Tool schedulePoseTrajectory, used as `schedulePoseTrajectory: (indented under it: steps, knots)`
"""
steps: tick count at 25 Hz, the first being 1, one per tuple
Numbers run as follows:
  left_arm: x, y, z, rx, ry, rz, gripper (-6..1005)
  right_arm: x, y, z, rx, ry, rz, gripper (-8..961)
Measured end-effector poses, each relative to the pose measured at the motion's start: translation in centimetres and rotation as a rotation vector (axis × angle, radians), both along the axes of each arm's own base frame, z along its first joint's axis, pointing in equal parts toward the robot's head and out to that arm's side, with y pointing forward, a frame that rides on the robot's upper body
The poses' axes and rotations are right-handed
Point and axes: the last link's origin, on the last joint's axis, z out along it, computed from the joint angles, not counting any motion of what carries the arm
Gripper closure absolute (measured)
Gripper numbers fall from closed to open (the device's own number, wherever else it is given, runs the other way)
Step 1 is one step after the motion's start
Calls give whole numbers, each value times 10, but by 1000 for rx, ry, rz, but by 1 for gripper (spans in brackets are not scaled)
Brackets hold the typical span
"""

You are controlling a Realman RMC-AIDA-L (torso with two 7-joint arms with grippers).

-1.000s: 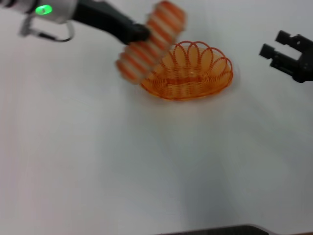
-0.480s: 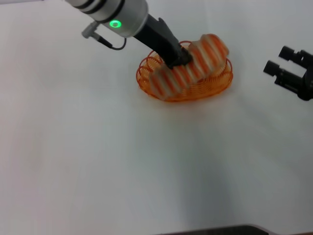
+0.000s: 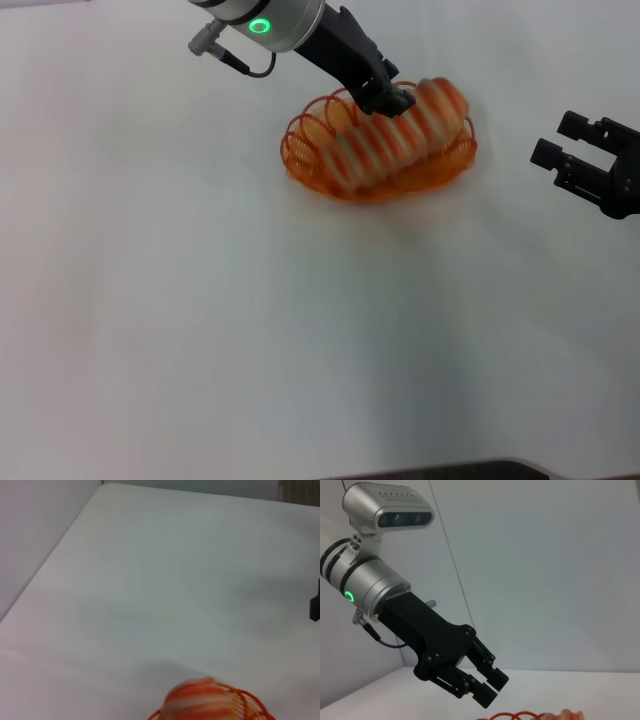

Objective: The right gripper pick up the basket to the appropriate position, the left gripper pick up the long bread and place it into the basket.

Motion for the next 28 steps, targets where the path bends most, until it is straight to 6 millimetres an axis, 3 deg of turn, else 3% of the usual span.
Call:
schedulePoseTrajectory:
  steps: [4, 8, 13, 17, 22, 28]
  knots:
    - [-3, 2, 5, 12, -18, 13, 635, 0, 1, 0, -1, 1, 0, 299]
    - [-20, 4, 26, 60, -127, 95, 482, -2, 2, -1, -5, 1, 7, 298]
    - [-75, -9, 52, 102, -395, 293, 249, -6, 9, -2, -13, -8, 19, 297]
    - [-137, -32, 79, 175, -611, 419, 227, -12, 19, -5, -36, -18, 32, 297]
    - [-202, -73, 101, 261, -759, 483, 199, -21, 33, -9, -68, -46, 67, 296]
    - [-236, -111, 101, 306, -794, 452, 200, -33, 46, -14, -101, -53, 94, 295]
